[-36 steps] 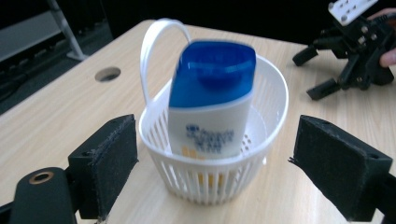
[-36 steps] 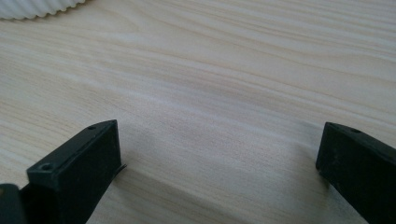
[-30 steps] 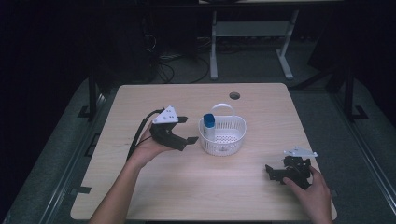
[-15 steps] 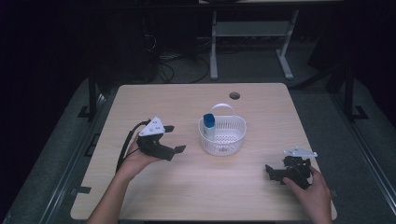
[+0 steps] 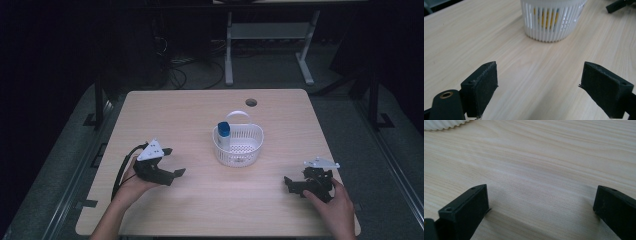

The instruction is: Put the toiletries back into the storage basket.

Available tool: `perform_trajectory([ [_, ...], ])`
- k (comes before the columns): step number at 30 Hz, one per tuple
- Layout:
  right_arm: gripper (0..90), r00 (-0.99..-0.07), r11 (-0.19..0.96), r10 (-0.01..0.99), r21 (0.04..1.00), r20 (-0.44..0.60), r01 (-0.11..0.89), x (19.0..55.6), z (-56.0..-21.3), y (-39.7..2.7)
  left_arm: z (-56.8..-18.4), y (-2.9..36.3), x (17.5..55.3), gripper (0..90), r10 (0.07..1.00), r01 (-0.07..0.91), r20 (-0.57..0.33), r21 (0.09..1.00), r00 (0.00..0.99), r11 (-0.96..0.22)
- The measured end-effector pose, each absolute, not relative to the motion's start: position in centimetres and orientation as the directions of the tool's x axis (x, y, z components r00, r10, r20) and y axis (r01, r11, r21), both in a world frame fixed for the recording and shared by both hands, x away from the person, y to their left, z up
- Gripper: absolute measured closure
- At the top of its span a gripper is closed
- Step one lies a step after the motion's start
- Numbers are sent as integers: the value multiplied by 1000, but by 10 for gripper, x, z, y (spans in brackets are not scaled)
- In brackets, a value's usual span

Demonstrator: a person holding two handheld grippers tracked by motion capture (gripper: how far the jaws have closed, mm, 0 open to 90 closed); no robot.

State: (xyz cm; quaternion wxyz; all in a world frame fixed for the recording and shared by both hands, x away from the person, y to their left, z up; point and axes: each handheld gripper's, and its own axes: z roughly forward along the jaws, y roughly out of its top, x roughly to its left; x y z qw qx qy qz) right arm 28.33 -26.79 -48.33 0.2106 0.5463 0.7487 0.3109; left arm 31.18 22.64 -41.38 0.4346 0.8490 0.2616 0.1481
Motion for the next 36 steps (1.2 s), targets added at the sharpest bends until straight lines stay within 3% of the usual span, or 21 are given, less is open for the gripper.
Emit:
perform_trajectory([
  [18, 0, -315, 210, 949, 696, 24, 687, 283, -483, -268, -450, 269, 294, 136, 637, 427, 5, 739, 771, -522],
  [29, 0, -315, 210, 949, 696, 24, 687, 283, -483, -268, -468, 275, 292, 135, 653, 465, 32, 676, 757, -572],
  [36, 0, -315, 211, 949, 696, 24, 687, 283, -483, -268, -472, 282, 291, 134, 661, 473, 4, 696, 750, -541],
])
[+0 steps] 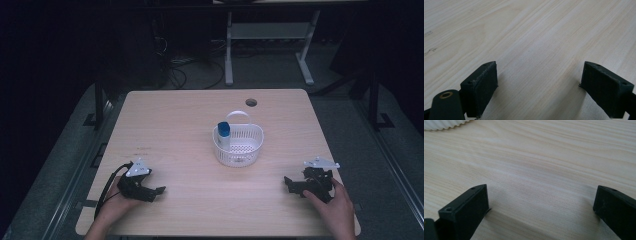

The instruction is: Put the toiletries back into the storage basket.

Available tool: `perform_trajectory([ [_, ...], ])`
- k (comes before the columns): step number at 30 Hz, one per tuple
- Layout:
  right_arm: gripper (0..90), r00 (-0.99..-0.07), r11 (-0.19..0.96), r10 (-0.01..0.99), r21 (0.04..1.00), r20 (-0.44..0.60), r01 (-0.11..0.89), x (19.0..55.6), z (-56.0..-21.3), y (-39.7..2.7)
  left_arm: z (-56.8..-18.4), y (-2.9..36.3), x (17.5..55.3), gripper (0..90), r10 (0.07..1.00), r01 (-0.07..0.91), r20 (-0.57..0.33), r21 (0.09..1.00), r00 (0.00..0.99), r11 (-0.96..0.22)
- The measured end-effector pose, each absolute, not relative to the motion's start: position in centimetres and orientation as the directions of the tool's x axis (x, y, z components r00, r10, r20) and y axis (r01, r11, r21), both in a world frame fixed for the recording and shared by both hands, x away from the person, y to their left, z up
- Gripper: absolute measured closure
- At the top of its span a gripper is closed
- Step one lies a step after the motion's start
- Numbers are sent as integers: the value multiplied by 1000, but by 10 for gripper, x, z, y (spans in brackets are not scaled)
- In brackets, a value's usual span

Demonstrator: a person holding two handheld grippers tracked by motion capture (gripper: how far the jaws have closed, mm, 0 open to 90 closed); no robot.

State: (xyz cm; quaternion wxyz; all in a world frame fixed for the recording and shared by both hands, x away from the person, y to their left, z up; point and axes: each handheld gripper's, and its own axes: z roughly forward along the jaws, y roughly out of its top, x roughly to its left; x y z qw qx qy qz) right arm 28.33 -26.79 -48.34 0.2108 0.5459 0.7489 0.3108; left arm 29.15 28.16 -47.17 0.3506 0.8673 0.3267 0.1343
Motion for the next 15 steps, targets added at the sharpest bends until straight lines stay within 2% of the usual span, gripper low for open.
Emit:
perform_trajectory([
  [4, 0, -315, 211, 949, 696, 23, 687, 283, -483, -268, -475, 284, 289, 134, 658, 452, 6, 723, 753, -523],
  [15, 0, -315, 211, 949, 696, 24, 687, 283, -483, -268, -475, 284, 289, 134, 656, 449, 6, 725, 754, -523],
])
